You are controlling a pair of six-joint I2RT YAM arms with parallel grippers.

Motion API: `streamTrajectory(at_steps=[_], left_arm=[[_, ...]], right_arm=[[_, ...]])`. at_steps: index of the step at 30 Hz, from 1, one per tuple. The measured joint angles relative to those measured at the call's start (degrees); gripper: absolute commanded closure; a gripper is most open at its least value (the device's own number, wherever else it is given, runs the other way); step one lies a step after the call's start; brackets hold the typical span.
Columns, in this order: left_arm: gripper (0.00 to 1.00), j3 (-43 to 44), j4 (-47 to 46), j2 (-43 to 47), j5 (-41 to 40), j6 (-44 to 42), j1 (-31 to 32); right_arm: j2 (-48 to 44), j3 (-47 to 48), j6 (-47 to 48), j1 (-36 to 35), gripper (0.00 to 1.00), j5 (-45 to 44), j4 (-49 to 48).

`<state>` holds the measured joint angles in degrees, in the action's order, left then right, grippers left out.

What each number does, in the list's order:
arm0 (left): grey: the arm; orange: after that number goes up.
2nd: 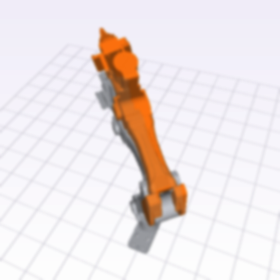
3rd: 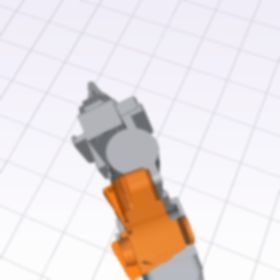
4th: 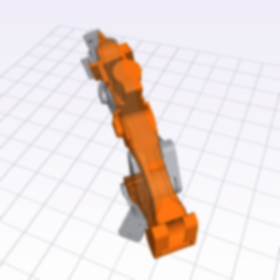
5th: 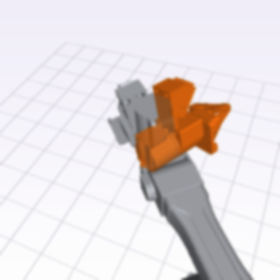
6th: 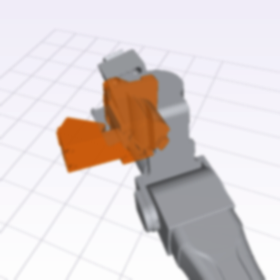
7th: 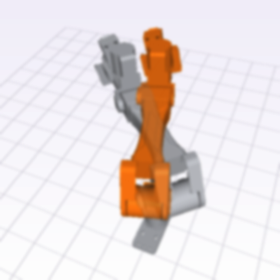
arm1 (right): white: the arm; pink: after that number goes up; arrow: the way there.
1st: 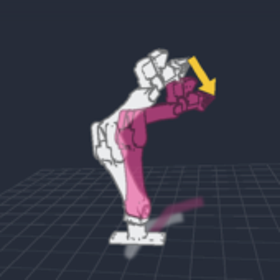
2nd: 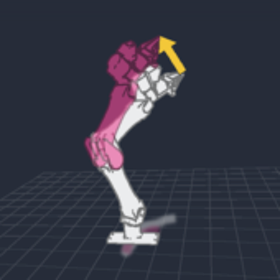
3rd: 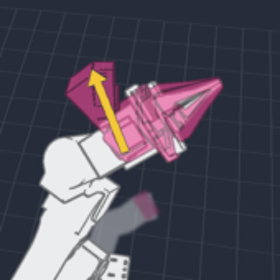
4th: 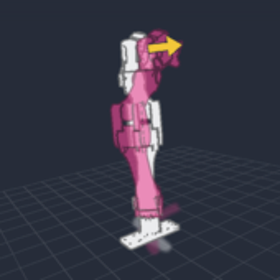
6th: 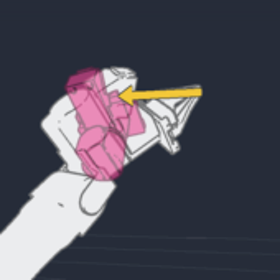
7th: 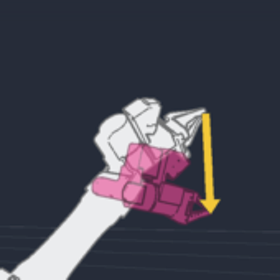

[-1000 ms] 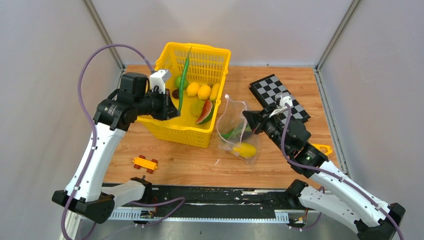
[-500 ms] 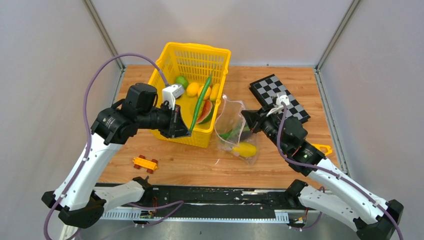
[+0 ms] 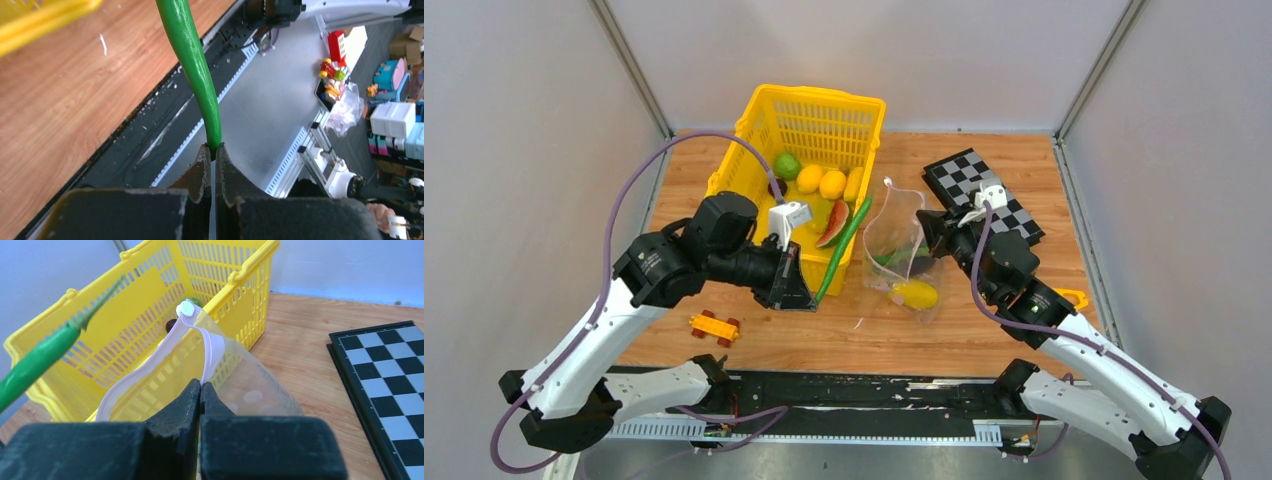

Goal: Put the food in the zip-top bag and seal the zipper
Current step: Place the fake vegetable in the zipper food storage bag.

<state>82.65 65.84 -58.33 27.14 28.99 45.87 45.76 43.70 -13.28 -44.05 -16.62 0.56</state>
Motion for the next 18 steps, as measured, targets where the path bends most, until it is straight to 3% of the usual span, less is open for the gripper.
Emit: streamTrajectory(at_steps=[13,18], left_arm=[[1.00,-3.10,0.72,-0.85,0.28,4.17,5.77],[1.00,-1.07,1.14,-6.82,0.98,3.50,6.56]], right_arm=[[-0.02,0.31,5.57,0.11,1.00,-2.62,-0.50],[-0.28,0.15,7.41,0.26,1.00,-0.13,-2.05]])
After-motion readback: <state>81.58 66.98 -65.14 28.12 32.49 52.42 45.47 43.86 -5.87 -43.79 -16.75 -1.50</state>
